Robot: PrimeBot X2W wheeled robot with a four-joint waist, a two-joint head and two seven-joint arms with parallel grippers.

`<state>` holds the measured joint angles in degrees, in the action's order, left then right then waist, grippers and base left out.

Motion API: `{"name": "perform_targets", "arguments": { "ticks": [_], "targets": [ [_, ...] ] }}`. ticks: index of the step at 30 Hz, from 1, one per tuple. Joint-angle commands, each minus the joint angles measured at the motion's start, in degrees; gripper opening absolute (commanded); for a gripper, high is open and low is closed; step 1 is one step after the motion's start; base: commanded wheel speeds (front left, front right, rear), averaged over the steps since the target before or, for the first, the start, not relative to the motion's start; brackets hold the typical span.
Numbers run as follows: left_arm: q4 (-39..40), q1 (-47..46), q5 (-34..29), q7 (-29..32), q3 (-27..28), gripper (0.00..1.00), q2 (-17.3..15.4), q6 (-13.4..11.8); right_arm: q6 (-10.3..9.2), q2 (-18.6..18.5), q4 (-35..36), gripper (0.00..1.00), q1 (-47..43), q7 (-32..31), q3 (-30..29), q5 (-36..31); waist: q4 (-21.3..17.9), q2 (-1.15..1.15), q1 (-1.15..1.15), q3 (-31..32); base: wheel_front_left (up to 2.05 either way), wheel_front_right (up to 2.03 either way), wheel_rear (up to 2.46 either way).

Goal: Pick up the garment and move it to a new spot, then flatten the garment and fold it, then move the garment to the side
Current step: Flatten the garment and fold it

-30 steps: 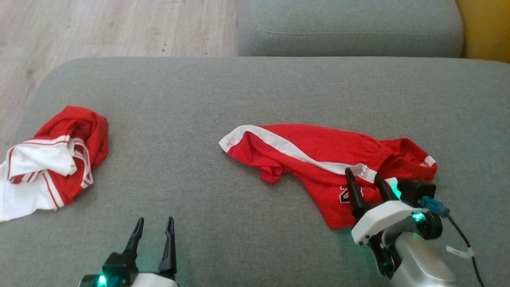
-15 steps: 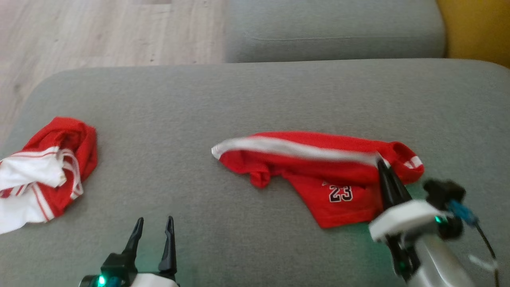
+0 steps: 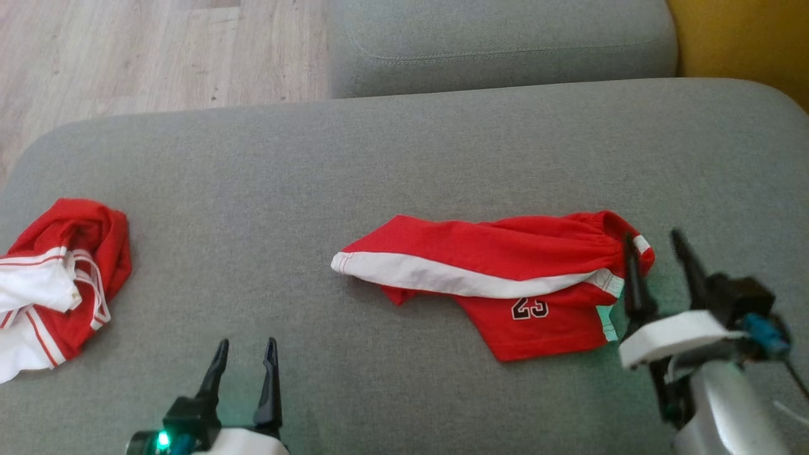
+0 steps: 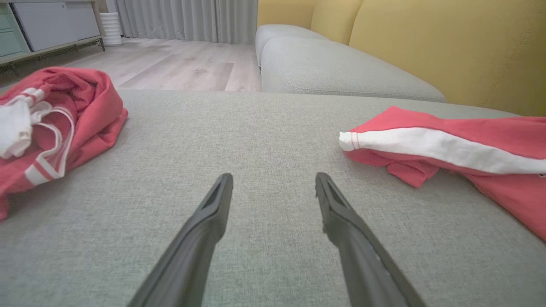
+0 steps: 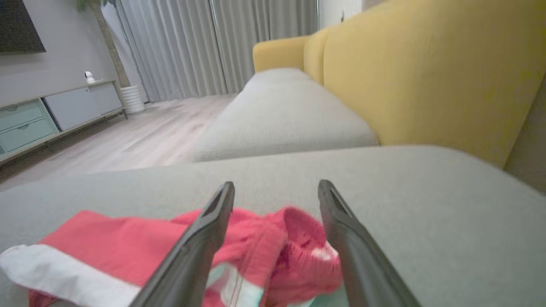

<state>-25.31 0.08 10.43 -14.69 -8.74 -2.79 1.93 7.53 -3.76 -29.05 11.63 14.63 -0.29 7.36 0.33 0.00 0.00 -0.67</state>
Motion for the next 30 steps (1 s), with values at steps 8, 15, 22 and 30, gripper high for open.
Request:
{"name": "perform_targets", "arguments": {
  "ticks": [8,15,22,30],
  "targets": [
    [5.12,-2.88,-4.82,-0.3,4.06,1.0,-0.09,-2.26,-0.04,0.86,8.14,1.0,-2.69,0.37,4.35,-2.76,-0.22,0.0,0.0,0.77,0.0,0.0,0.0],
    [5.08,-1.13,-4.45,-0.3,4.43,1.0,-0.09,-2.39,-0.04,0.87,7.16,1.0,-4.42,0.37,5.61,-1.54,-0.93,0.0,0.0,1.08,0.0,0.0,0.0],
    [4.08,-3.39,0.09,-0.3,3.12,1.0,-0.09,0.81,-0.04,0.88,6.96,1.0,-3.71,0.37,6.38,-0.59,-1.8,0.0,0.0,-0.34,0.0,0.0,0.0],
    [-3.08,-14.39,9.45,-0.3,0.55,1.0,-0.09,5.14,-0.04,0.88,7.47,1.0,-1.85,0.37,6.86,-0.78,-5.59,0.0,0.0,-6.04,0.0,0.0,0.0]
  ]
}}
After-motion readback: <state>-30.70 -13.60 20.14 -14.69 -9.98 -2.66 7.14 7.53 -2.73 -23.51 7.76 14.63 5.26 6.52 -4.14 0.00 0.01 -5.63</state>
